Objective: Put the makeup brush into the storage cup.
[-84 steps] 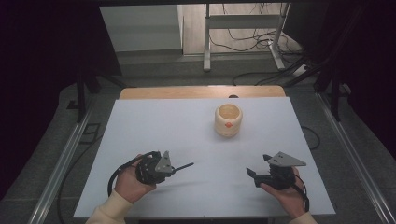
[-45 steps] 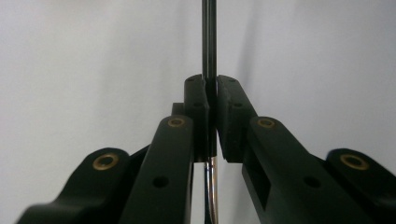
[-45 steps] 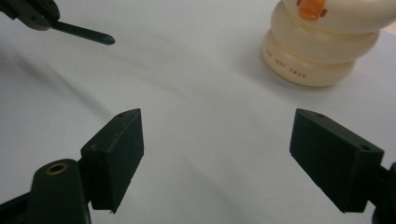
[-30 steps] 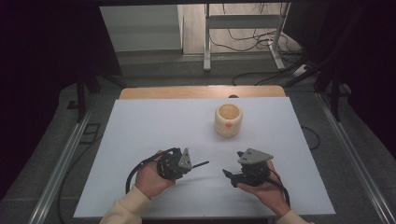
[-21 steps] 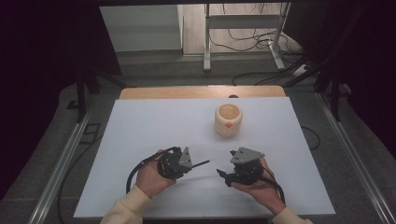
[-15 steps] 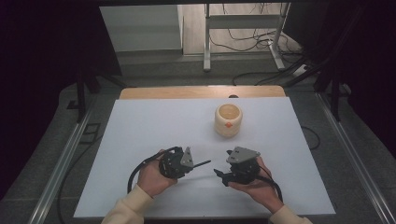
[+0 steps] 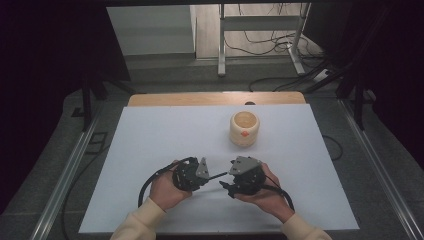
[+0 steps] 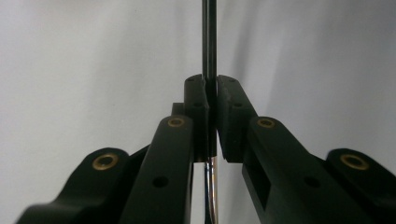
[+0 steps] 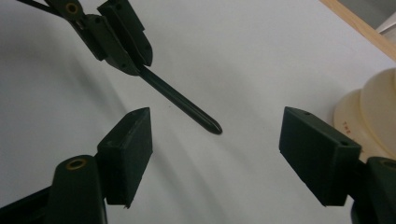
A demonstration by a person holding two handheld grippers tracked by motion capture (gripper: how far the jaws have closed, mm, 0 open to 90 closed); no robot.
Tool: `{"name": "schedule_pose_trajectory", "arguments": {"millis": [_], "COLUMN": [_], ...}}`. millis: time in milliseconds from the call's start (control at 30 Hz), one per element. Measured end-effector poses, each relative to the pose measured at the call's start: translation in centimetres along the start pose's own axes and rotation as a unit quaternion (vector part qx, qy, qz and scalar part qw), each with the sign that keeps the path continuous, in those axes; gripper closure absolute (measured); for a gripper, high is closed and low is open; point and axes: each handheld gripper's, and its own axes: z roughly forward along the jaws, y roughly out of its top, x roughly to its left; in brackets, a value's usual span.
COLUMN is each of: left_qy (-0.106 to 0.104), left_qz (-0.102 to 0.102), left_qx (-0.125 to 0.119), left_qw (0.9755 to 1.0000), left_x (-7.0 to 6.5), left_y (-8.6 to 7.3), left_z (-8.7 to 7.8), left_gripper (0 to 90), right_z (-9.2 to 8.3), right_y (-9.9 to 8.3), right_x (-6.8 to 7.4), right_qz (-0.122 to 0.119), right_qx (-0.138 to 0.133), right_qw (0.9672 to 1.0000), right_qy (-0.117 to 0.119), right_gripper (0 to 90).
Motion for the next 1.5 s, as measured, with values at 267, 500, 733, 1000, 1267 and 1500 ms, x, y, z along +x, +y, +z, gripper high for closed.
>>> {"name": "schedule_pose_trajectory", "arguments": {"millis": [267, 500, 733, 1000, 1267, 1500], "left_qy": [-0.004, -0.013, -0.024, -0.042, -0.026, 0.044], "left_qz": [-0.001, -0.008, -0.014, -0.025, -0.049, -0.086], "left_qx": [0.006, -0.001, -0.005, -0.023, -0.069, -0.107], "left_qw": [1.0, 0.9999, 0.9996, 0.9986, 0.9961, 0.9895], "left_x": [0.0, 0.2, -0.1, 0.4, 0.7, 0.5], "left_y": [0.1, -0.1, 0.0, -0.3, -0.7, -1.2], "left_z": [0.5, 0.4, 0.8, 0.4, -0.1, -1.1], "left_gripper": [83.5, 83.5, 83.4, 82.1, 59.7, 36.9], "right_z": [0.9, 2.1, 2.8, 3.1, 3.0, 2.6], "right_y": [0.8, 0.9, 1.1, 0.8, 0.7, 0.6], "right_x": [0.8, 1.6, 2.5, 3.0, 2.8, 2.4], "right_qz": [-0.045, -0.084, -0.119, -0.15, -0.16, -0.154], "right_qx": [0.013, 0.028, 0.037, 0.052, 0.055, 0.046], "right_qw": [0.9989, 0.996, 0.9922, 0.9873, 0.9851, 0.9866], "right_qy": [0.004, 0.004, -0.003, 0.014, 0.029, 0.025], "right_gripper": [35.2, 43.3, 58.3, 74.2, 83.3, 83.4]}}
